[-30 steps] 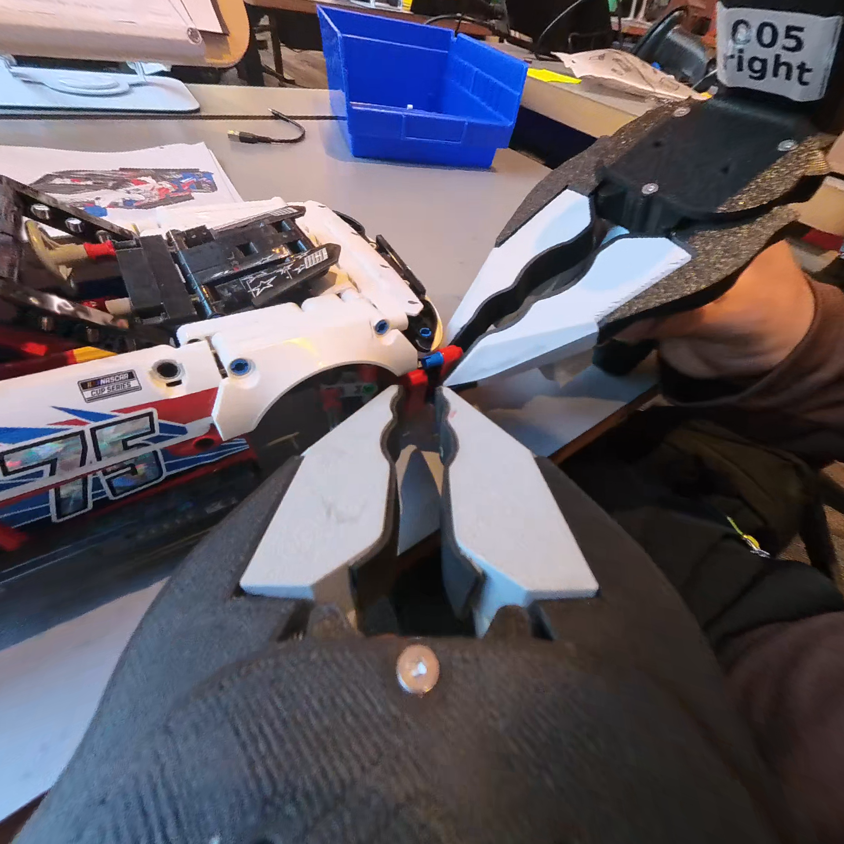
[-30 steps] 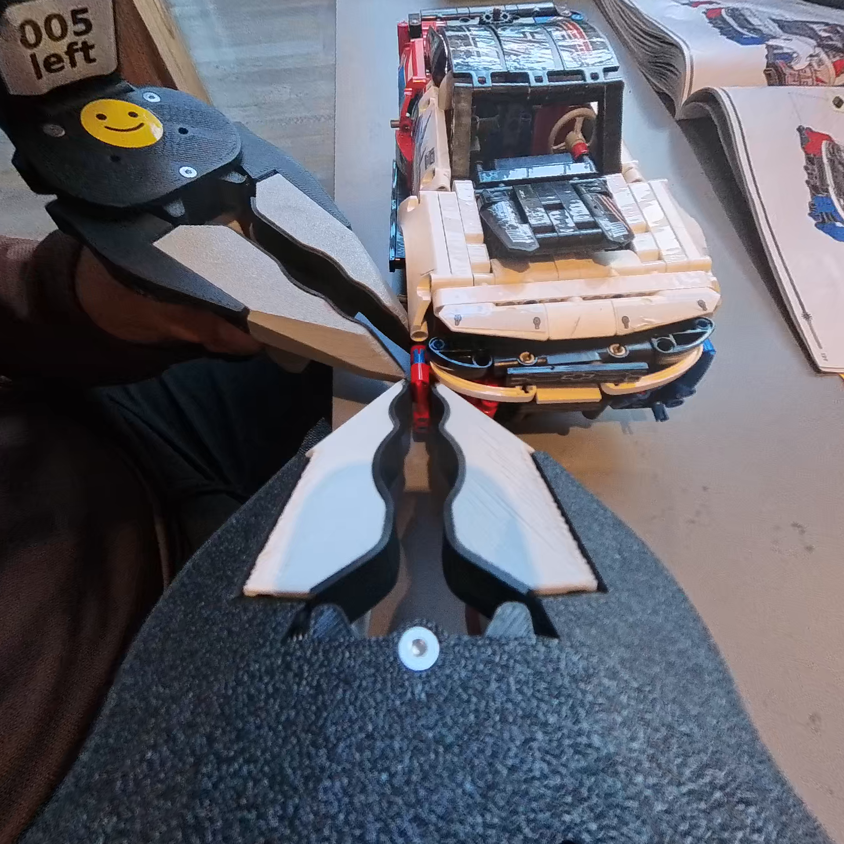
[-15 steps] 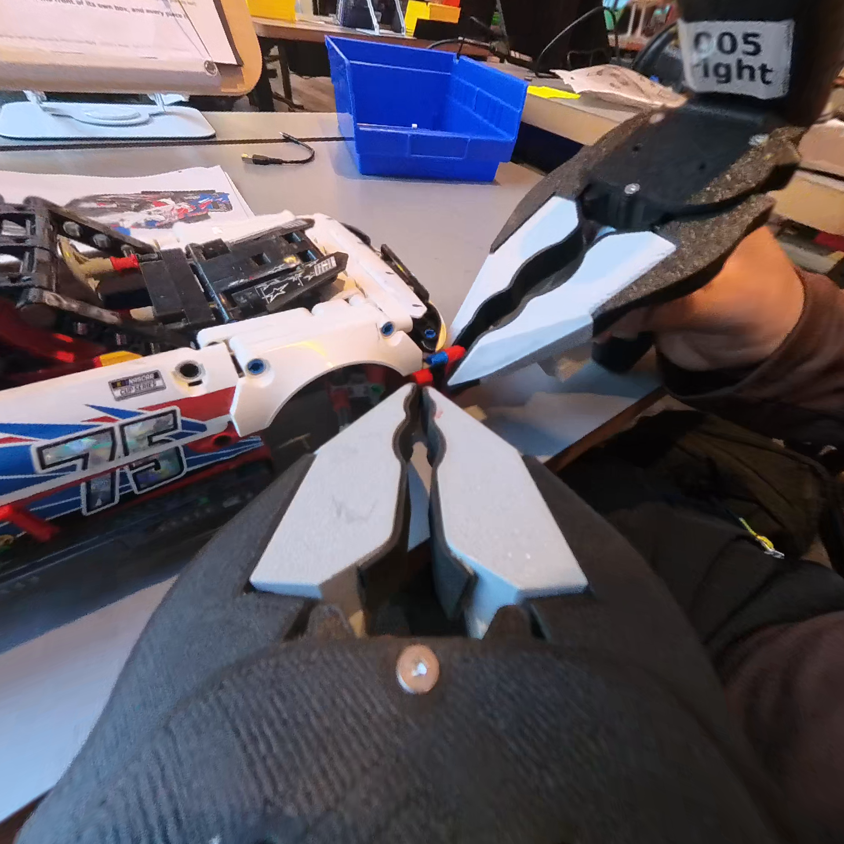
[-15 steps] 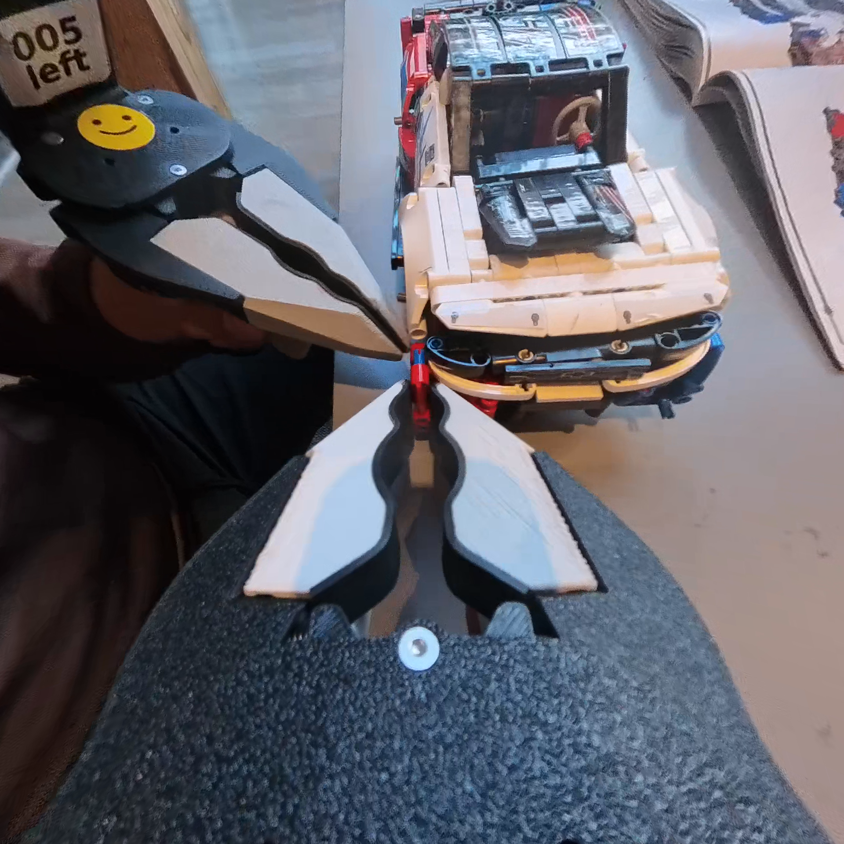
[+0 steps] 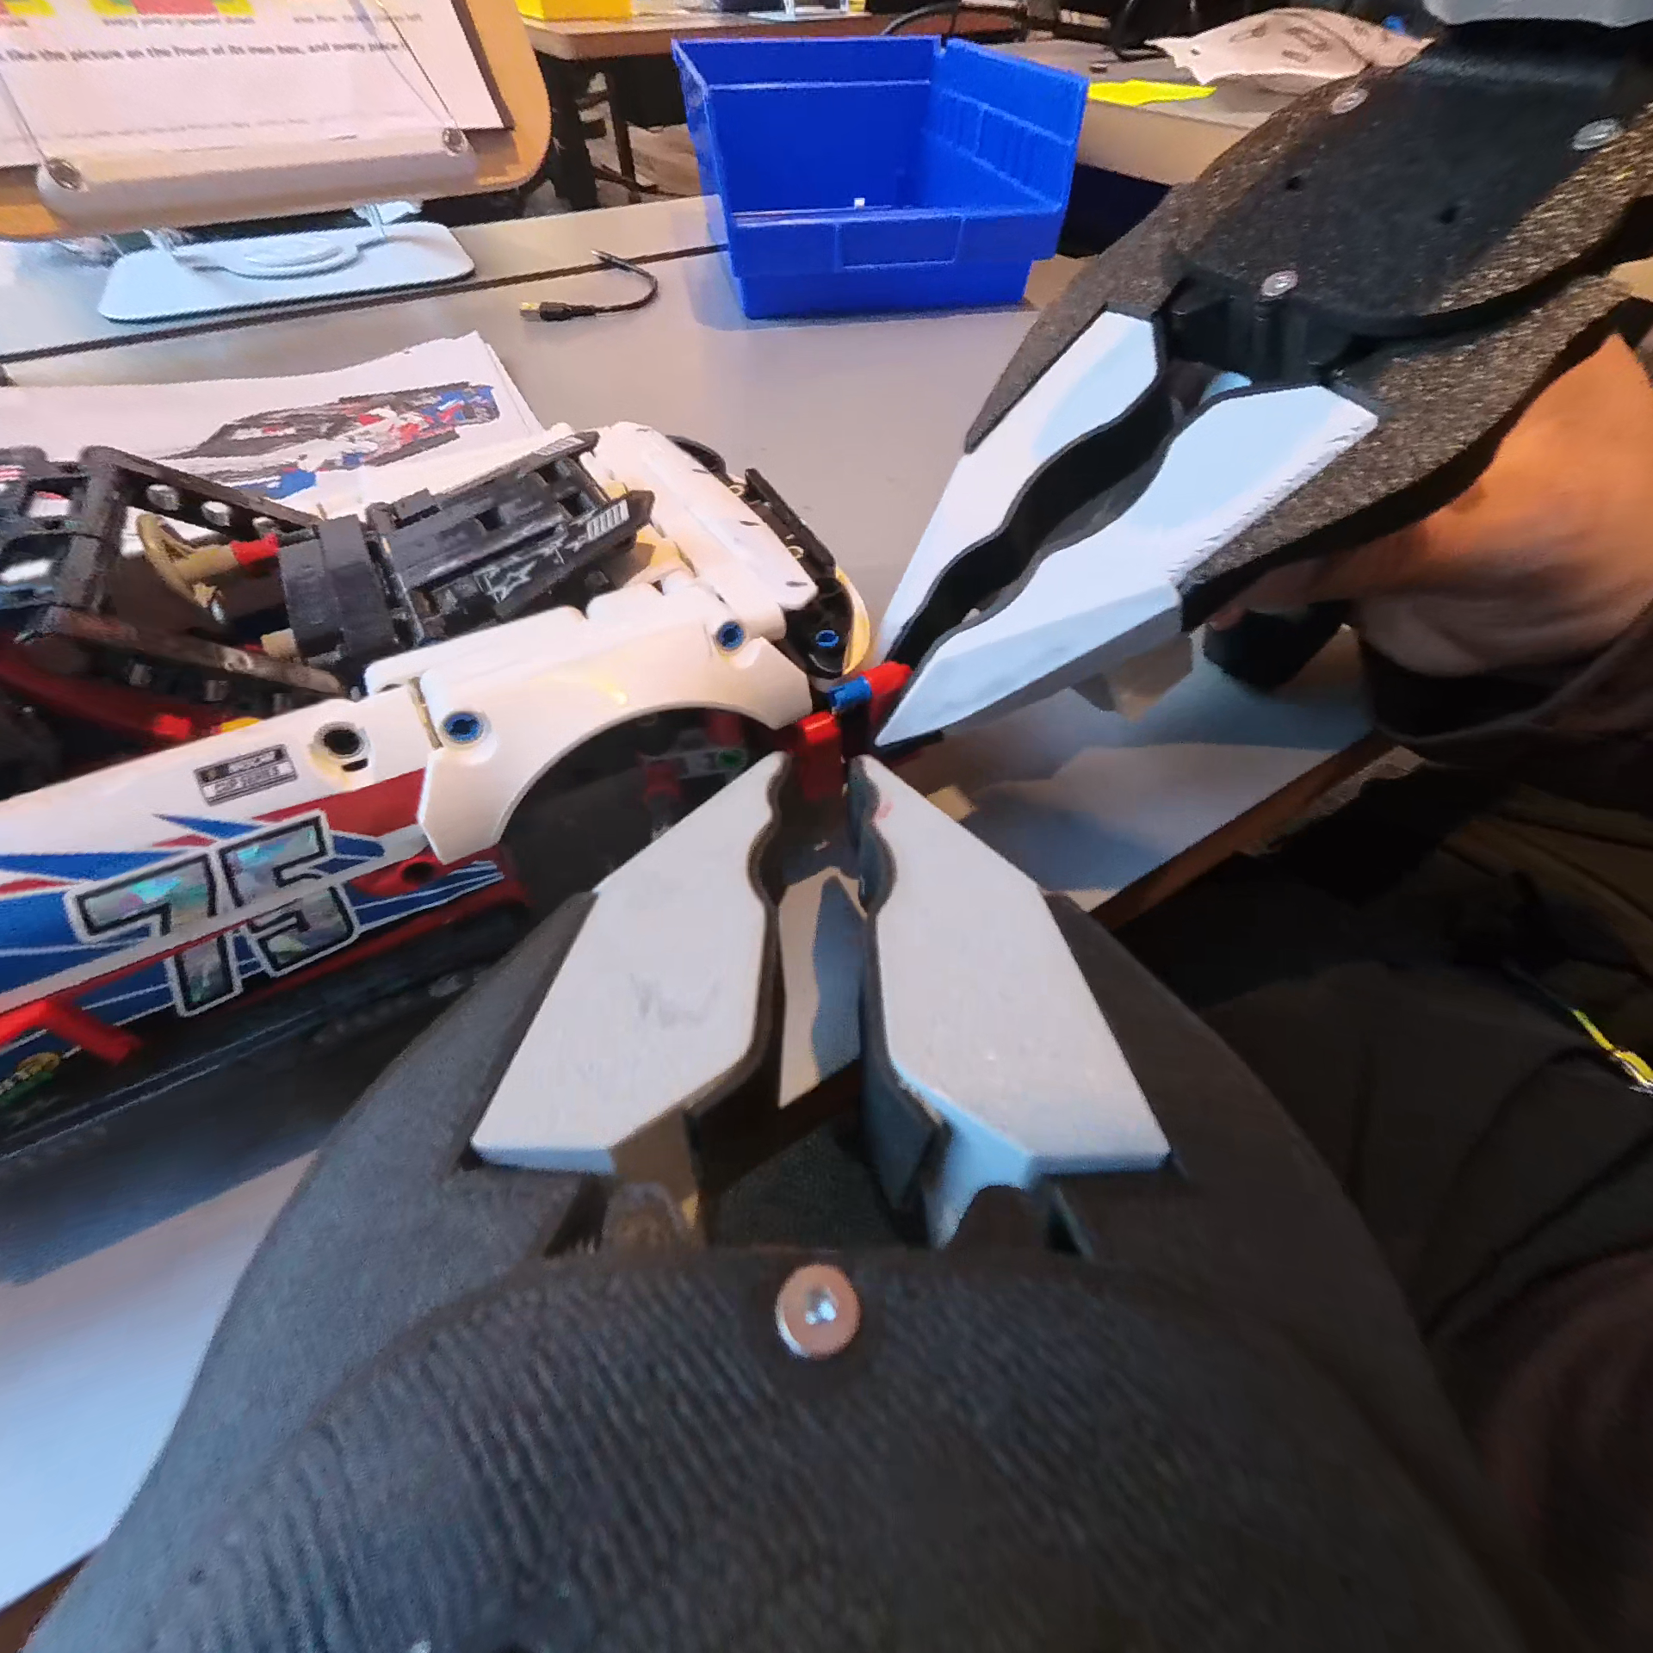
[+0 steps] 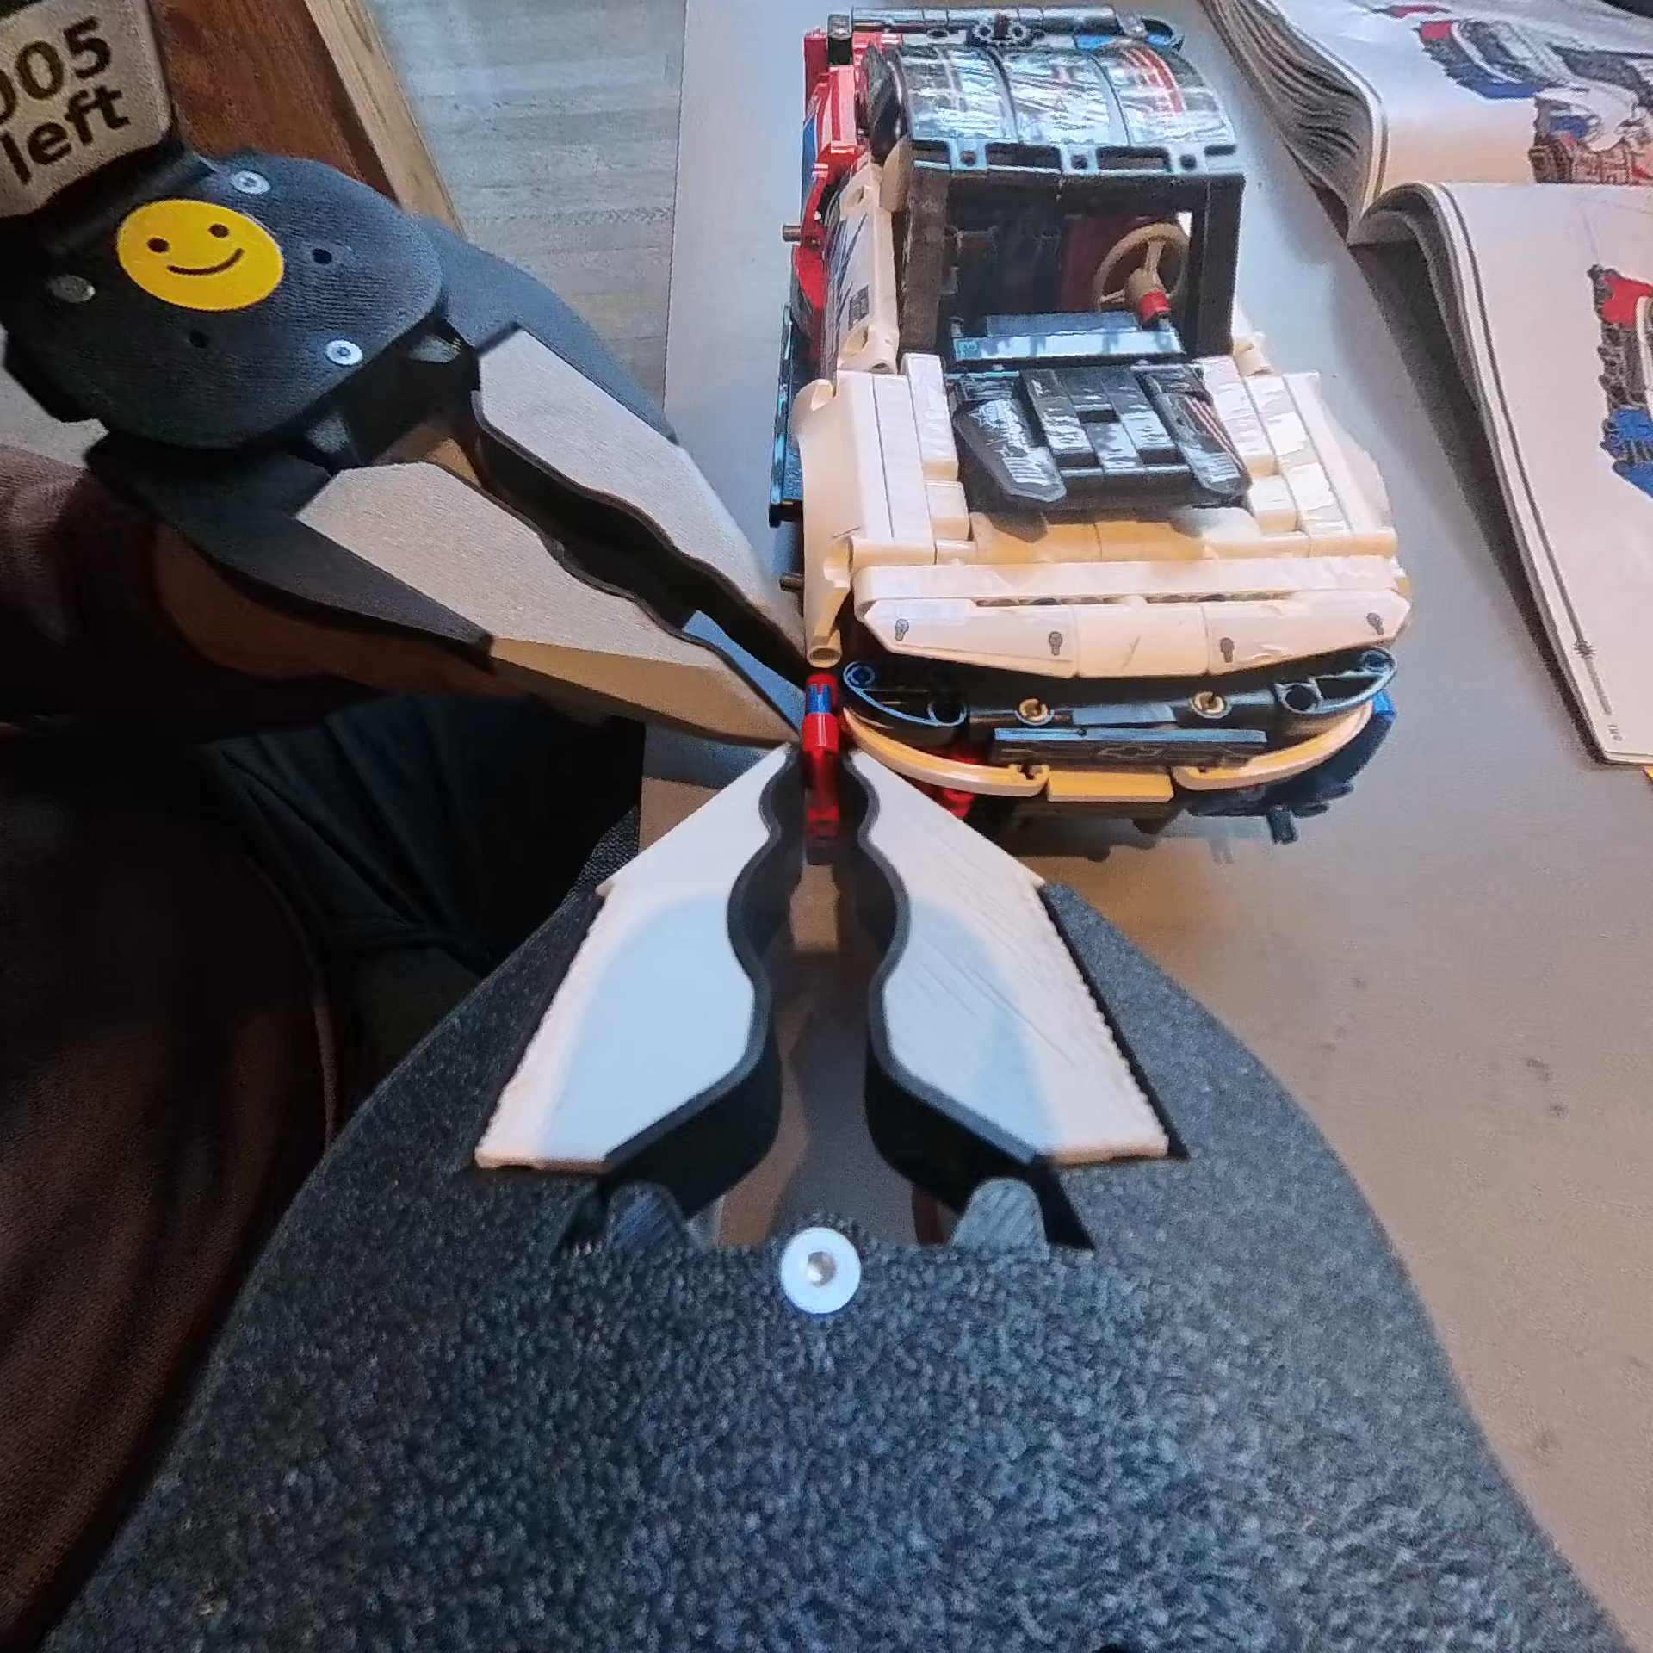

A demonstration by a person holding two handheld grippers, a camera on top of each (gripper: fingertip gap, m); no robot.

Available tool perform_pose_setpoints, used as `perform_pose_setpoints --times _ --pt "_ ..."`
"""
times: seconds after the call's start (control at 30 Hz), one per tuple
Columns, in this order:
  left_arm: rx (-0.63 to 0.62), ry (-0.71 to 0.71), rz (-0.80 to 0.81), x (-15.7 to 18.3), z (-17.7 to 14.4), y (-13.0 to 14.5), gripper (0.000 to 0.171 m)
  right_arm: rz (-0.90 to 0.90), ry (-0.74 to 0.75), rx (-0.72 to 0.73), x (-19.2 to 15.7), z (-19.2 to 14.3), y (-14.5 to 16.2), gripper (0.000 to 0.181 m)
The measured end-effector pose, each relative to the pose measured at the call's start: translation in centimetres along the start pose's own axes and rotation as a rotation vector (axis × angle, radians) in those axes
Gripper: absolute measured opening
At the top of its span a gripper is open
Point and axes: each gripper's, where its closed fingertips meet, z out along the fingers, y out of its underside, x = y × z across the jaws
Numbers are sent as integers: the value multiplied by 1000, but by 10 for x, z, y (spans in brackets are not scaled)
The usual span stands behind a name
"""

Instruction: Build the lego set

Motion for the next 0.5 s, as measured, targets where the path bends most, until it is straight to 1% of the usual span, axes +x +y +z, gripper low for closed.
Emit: perform_pose_setpoints --times 0.13,0.27,0.37,0.5 --pt "-15 17 -26 -1 8 3 8 -18 10 -5 0 0 1 6" --pt "-35 6 14 -1 9 3 8 -25 3 -13 0 0 2 6" --pt "-42 -20 41 -1 8 4 8 -61 27 -40 0 0 3 6" --pt "-47 -10 21 -1 8 3 7 -111 56 -91 0 0 3 5"
